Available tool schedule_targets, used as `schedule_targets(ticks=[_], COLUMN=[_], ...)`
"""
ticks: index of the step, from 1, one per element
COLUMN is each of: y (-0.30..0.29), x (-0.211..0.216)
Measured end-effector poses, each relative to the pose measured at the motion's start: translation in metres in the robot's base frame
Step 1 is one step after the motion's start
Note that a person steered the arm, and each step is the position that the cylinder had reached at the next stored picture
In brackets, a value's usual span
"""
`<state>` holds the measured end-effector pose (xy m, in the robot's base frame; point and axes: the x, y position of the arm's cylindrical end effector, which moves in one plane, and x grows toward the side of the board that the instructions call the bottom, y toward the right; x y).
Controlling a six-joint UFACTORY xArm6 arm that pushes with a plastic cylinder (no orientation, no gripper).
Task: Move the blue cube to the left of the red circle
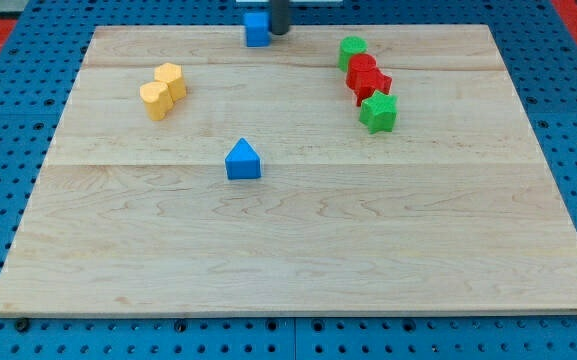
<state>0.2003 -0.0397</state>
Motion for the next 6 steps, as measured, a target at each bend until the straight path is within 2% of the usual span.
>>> schedule_targets(ticks=[1, 2, 3, 4, 6], y=[-0.042, -0.068, -0.125, -0.154, -0.143], x=[0.054, 0.072, 0.038, -0.001, -0.009])
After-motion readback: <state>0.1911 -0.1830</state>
